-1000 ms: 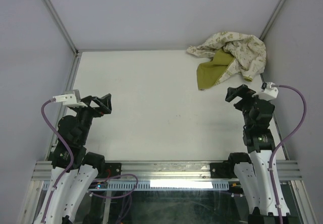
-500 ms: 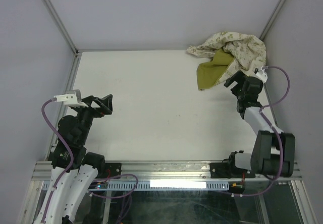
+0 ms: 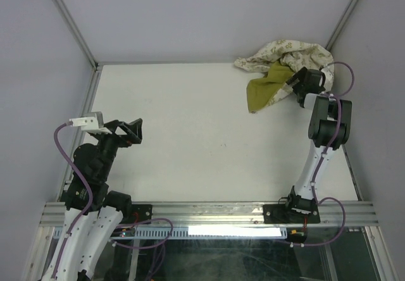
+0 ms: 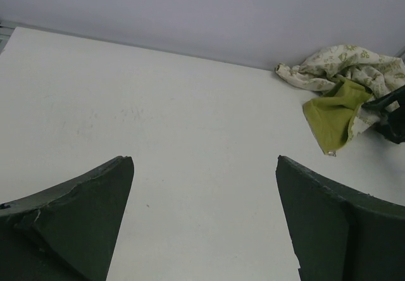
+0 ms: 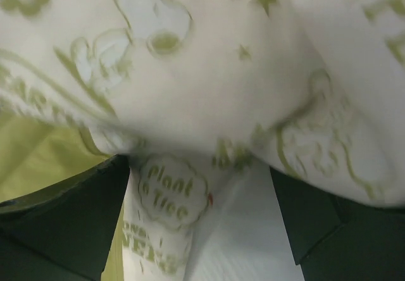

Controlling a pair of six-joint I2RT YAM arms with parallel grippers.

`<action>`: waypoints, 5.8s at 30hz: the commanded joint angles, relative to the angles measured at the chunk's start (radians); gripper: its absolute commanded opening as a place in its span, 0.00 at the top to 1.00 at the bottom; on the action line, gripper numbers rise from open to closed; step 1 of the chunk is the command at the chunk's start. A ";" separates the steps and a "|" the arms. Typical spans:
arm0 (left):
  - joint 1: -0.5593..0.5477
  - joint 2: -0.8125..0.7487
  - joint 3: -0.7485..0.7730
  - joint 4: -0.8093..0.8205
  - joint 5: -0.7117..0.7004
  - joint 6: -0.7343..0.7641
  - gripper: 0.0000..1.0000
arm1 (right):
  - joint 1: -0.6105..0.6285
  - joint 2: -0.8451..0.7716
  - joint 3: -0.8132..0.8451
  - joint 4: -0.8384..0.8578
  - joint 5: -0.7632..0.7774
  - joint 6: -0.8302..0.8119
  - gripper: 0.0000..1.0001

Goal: Zip up the jacket

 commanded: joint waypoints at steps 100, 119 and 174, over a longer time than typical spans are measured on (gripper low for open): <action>-0.521 0.843 0.361 0.438 0.541 -0.270 1.00 | 0.399 -0.814 0.103 -0.626 0.195 -0.425 1.00; -0.220 0.878 -0.033 0.774 0.640 -0.584 1.00 | 0.477 -0.742 0.009 -0.712 0.028 -0.439 0.36; -0.530 1.747 0.989 0.311 0.339 -0.115 0.16 | 0.590 -1.142 -0.831 -0.460 0.029 0.073 0.08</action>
